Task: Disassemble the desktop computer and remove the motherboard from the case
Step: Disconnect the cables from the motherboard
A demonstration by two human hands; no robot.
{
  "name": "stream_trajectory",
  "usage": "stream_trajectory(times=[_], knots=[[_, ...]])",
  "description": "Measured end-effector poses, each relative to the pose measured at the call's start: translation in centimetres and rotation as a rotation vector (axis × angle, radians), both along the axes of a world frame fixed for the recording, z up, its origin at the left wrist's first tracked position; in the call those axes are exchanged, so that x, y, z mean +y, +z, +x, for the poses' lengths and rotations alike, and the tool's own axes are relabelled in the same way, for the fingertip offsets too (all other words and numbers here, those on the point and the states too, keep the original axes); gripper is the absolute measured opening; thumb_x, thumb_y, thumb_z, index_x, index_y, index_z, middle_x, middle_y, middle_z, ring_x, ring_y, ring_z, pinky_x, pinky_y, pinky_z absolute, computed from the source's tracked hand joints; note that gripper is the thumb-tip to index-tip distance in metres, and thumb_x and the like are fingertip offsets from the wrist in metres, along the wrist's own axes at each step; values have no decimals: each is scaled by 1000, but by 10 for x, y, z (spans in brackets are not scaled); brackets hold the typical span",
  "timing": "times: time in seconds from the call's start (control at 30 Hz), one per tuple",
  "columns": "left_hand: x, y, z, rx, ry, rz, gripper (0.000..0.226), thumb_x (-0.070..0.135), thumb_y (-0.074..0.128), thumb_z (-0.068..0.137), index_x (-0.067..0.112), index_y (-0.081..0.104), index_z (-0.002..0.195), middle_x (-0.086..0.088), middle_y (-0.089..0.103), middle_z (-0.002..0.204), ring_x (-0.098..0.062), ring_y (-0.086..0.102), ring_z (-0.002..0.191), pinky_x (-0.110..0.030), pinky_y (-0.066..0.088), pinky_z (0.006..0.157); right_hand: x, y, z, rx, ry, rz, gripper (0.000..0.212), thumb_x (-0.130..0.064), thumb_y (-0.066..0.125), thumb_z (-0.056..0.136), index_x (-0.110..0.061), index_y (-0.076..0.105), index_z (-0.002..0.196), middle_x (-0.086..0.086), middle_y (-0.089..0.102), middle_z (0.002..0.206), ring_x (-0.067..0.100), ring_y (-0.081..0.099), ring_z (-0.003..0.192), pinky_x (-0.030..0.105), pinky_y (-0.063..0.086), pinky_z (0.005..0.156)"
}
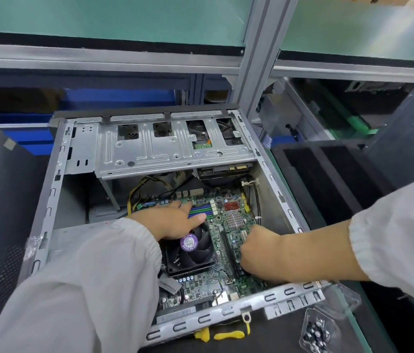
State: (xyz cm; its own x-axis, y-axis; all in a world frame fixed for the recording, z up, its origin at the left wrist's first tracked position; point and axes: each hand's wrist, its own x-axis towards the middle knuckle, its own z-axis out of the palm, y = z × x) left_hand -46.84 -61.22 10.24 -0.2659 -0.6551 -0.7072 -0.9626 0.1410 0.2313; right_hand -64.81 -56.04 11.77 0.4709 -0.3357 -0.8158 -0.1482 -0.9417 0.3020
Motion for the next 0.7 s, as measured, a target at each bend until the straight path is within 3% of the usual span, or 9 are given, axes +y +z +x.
stream_trajectory(times=[0.17, 0.33, 0.7], knots=[[-1, -3, 2, 2, -2, -5, 72, 59, 12, 97, 18, -1, 153, -7, -3, 161, -28, 5, 148, -41, 7, 119, -1, -4, -1, 15, -24, 13, 27, -5, 43, 96, -8, 58, 118, 13, 59, 120, 30, 60, 100, 35, 44, 69], [-2, -2, 2, 13, 11, -4, 72, 59, 13, 97, 16, -1, 153, -8, -3, 161, -28, 6, 148, -42, 10, 119, -2, -5, -2, 27, -119, -8, 19, -6, 48, 94, -9, 60, 108, 8, 64, 106, 26, 61, 93, 34, 41, 63], [-2, 1, -1, -14, 12, 1, 70, 58, 11, 98, 17, -2, 153, -9, -5, 161, -30, 4, 148, -45, 8, 119, -3, -7, -4, 34, -196, -21, 20, -4, 48, 93, -9, 61, 108, 7, 63, 107, 27, 60, 96, 35, 45, 66]])
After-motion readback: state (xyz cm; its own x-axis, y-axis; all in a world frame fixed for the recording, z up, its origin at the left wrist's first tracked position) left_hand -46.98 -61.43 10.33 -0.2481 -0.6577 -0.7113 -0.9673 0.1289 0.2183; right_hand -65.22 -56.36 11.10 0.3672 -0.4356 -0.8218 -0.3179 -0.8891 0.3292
